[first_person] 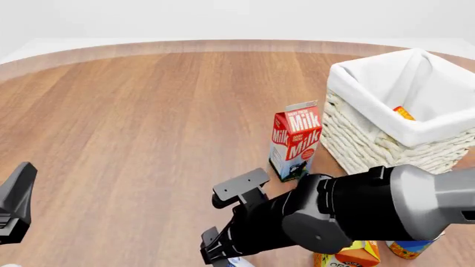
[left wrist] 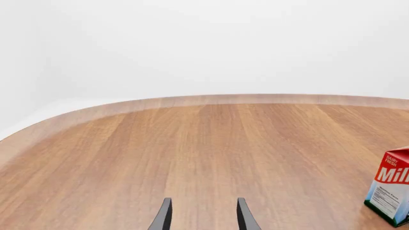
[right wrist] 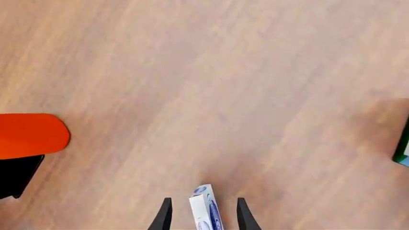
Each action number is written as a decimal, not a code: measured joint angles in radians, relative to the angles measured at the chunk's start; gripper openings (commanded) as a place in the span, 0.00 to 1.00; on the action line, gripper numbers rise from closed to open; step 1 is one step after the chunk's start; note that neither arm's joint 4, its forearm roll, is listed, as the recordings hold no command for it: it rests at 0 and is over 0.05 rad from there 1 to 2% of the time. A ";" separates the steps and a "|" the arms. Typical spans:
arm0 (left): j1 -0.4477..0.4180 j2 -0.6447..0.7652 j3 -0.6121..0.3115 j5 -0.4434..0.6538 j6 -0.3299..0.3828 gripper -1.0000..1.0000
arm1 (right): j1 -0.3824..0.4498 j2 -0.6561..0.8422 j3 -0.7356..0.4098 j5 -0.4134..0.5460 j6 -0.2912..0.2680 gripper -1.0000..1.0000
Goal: Pick up the cream cheese box and the butter, and put them in the basket.
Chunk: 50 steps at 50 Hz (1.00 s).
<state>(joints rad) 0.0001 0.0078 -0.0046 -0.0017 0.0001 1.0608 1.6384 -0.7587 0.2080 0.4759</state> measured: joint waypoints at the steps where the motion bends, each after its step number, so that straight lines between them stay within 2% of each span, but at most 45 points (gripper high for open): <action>1: 0.000 0.000 0.000 0.000 0.000 1.00 | 0.000 0.001 0.000 -0.001 0.001 1.00; 50: 0.000 0.000 0.000 0.000 0.000 1.00 | 0.003 0.061 0.042 -0.070 0.033 1.00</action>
<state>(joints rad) 0.0000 0.0080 -0.0046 -0.0019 -0.0002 1.0636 1.6989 -0.7165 0.1379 0.5094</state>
